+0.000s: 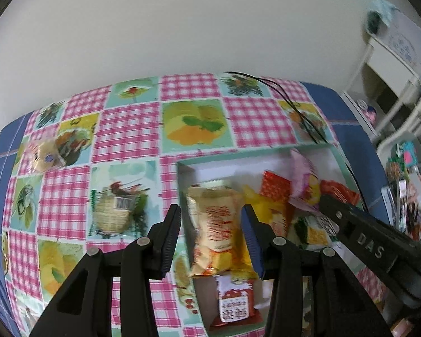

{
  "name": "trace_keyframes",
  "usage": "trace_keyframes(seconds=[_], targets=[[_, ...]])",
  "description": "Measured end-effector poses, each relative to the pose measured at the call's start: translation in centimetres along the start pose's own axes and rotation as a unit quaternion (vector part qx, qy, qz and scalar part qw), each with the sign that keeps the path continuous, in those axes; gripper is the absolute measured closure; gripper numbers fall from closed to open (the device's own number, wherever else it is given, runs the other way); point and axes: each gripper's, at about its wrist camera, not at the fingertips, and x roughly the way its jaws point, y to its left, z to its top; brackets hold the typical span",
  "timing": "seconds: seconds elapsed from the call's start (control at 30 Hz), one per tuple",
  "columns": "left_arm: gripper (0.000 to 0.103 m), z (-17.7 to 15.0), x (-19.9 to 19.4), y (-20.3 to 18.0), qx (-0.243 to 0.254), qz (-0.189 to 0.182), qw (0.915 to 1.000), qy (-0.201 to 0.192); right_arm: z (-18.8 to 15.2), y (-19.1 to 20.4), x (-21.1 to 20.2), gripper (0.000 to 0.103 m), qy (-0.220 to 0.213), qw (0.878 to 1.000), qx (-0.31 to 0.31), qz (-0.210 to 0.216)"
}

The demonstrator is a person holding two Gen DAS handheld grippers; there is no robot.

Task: Organize snacks
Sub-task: 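Withdraw both grippers from the tray toward the remaining snacks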

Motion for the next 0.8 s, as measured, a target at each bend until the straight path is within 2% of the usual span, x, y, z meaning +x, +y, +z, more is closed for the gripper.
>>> trace_keyframes(seconds=[0.37,0.4,0.43,0.47,0.5,0.53,0.67,0.73,0.8], targets=[[0.057,0.5,-0.4,4.0,-0.063,0.019,0.9977,-0.012,-0.3,1.1,0.3,0.063,0.005,1.000,-0.019,-0.003],[0.055,0.5,-0.5,4.2,-0.067,0.020,0.9975,-0.012,-0.3,1.2,0.3,0.063,0.005,1.000,-0.020,-0.003],[0.047,0.6,-0.5,4.4,-0.070,0.021,0.9972,-0.012,-0.3,1.2,0.3,0.063,0.005,1.000,-0.020,-0.004],[0.042,0.6,-0.5,4.6,-0.075,0.024,0.9968,-0.013,-0.3,1.2,0.3,0.060,0.004,1.000,-0.021,-0.005],[0.031,0.6,-0.4,4.8,-0.077,0.026,0.9966,-0.013,-0.3,1.3,0.3,0.049,0.003,1.000,-0.021,-0.006],[0.025,0.6,-0.4,4.9,-0.079,0.028,0.9964,-0.013,-0.3,1.3,0.3,0.037,0.001,1.000,-0.020,-0.007],[0.015,0.4,-0.2,5.4,-0.091,0.045,0.9948,-0.013,-0.3,1.5,0.2,0.028,-0.001,1.000,-0.024,-0.009],[0.010,0.4,-0.1,5.7,-0.097,0.052,0.9938,-0.012,-0.3,1.6,0.3,0.015,-0.003,1.000,-0.027,-0.012],[0.008,0.3,0.0,6.1,-0.101,0.058,0.9931,-0.011,-0.4,1.7,0.3,0.008,-0.005,0.999,-0.029,-0.015]])
